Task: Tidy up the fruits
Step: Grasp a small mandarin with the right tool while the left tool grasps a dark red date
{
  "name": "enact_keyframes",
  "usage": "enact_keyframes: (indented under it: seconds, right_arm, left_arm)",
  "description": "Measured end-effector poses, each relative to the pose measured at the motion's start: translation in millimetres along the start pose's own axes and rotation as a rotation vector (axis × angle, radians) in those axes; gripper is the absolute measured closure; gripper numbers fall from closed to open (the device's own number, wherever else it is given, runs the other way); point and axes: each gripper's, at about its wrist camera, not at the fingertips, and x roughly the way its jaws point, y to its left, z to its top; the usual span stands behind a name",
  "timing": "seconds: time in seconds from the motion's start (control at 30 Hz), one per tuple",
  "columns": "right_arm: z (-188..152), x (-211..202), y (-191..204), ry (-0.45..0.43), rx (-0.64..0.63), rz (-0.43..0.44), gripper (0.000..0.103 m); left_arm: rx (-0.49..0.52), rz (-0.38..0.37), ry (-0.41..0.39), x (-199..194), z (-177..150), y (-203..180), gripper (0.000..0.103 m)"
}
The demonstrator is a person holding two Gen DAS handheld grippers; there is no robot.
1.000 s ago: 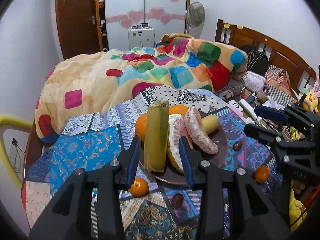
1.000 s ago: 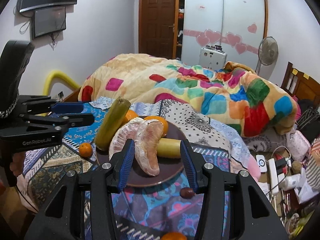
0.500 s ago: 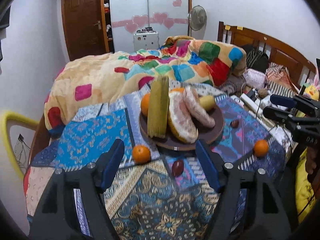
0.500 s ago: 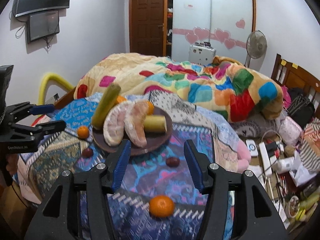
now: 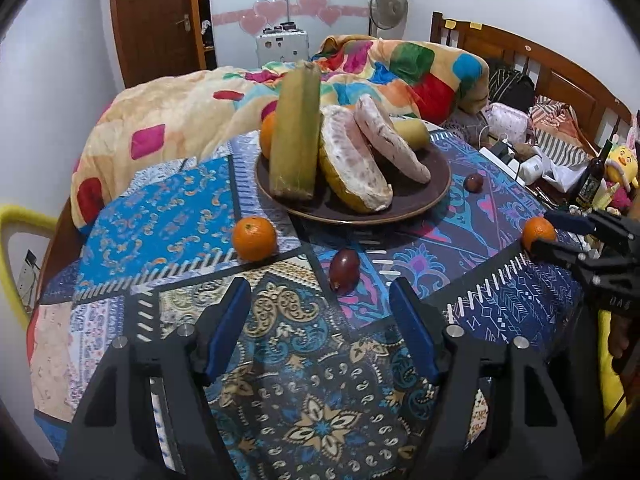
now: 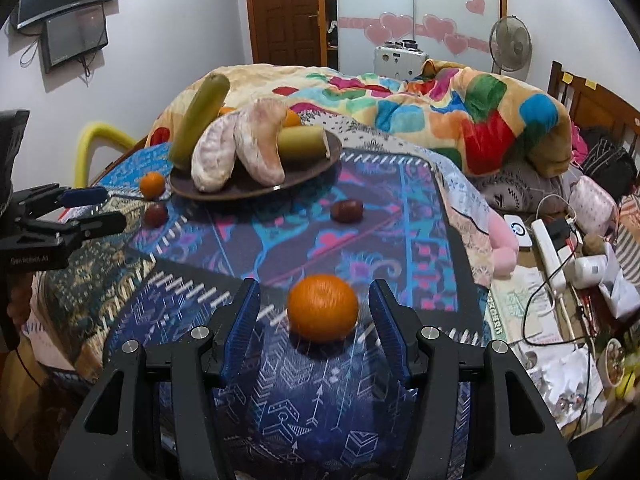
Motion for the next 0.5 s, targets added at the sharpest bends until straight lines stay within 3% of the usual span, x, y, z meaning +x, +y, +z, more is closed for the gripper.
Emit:
enact_keyframes:
  seconds: [0.1, 0.3, 0.5]
  right_arm:
    - [-7, 7, -2, 0.009, 0.026, 0.009, 0.05]
    - [-7, 9, -6, 0.003, 0.041, 0.004, 0.069]
    - [-7, 9, -8, -0.003, 0.056, 0.028, 0.069]
  left_arm:
    - [0.001, -0.022, 0.023, 10, -1, -3, 0.037]
    - [0.008, -0.023, 0.052, 25, 0, -7, 0.051]
    - [-0.013, -0.009, 0.049, 34, 5, -5, 0.063]
